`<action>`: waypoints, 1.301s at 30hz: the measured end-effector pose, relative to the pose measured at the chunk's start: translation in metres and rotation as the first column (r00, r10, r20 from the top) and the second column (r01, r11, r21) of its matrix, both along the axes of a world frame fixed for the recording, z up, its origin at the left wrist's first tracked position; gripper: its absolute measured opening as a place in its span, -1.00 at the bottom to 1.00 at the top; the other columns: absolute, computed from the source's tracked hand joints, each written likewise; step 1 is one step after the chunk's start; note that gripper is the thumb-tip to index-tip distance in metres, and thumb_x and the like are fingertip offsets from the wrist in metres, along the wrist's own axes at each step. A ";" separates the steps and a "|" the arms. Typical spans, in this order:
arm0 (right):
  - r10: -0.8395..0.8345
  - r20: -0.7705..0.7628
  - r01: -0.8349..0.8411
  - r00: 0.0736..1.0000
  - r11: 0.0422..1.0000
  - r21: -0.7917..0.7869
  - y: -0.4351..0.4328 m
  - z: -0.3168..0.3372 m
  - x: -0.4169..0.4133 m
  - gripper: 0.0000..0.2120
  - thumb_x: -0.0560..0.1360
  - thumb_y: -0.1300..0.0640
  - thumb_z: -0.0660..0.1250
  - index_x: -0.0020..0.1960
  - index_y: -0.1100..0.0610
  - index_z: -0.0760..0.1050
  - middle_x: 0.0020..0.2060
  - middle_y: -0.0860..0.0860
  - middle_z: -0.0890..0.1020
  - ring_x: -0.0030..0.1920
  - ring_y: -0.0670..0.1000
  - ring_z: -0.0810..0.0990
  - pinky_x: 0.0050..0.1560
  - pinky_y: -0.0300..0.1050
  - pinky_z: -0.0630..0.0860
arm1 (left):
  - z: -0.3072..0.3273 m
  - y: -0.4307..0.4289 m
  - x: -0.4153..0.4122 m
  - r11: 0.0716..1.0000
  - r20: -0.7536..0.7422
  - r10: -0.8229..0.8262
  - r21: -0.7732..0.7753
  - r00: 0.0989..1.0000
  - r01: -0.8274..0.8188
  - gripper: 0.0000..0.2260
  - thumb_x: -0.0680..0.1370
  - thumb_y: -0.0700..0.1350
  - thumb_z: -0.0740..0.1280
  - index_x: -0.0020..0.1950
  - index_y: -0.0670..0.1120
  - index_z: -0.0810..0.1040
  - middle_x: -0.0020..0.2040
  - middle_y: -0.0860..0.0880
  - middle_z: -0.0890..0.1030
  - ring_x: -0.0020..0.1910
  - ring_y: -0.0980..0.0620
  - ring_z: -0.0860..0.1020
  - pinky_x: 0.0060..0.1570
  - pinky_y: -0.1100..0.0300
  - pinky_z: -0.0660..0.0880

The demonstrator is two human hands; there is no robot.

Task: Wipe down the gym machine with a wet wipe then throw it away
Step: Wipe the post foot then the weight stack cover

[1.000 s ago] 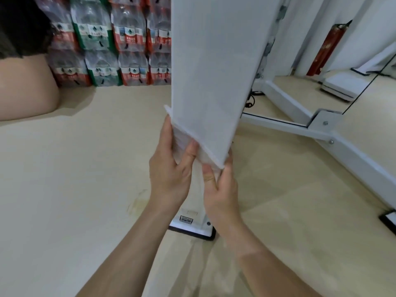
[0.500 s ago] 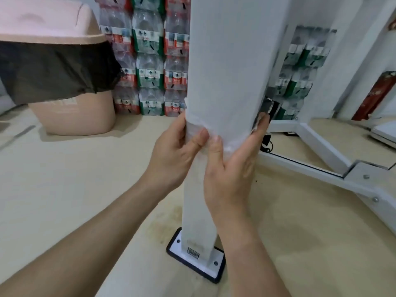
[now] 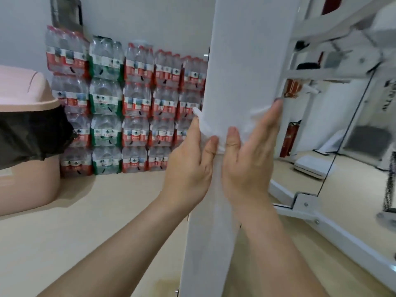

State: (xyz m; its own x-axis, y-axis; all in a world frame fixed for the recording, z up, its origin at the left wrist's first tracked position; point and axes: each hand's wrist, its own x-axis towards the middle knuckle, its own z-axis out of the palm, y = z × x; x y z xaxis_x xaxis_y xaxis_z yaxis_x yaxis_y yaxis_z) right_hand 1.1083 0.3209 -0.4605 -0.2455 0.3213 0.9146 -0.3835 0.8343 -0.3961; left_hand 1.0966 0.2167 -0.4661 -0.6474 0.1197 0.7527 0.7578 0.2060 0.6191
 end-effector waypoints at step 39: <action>-0.479 -0.019 0.445 0.877 0.799 0.405 -0.027 0.160 -0.002 -0.40 0.68 -0.12 -0.14 0.57 0.26 0.01 0.58 0.11 0.01 0.58 0.11 -0.03 0.54 0.05 -0.08 | 0.119 -0.027 -0.023 0.951 -0.215 -0.302 -0.133 0.929 0.278 -0.28 0.40 -0.15 0.25 0.56 0.07 0.16 0.35 -0.10 0.40 0.16 0.01 0.40 0.01 0.34 0.45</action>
